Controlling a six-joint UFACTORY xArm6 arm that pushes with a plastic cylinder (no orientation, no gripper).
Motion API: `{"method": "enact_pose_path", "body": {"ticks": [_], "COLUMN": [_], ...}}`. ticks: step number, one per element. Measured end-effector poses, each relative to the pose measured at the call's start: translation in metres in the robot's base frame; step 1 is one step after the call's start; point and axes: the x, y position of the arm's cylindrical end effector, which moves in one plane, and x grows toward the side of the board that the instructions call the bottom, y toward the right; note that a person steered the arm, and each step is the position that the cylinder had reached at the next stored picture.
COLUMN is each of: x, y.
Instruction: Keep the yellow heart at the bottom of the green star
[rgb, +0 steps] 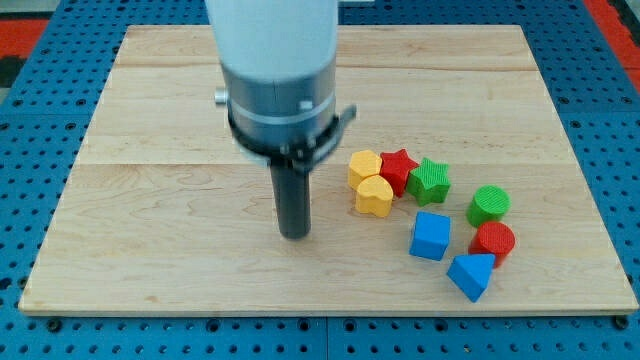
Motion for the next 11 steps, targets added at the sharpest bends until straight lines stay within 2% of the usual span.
{"method": "enact_pose_path", "body": {"ticks": [1,2,3,4,5,6,7,8,11], "x": [-0.025,-0.026,-0.001,0.077,0.105,0.105,0.105,0.105,0.074], "y": [0.015,0.119,0.097,0.045,0.061,0.143,0.252,0.252,0.176]}}
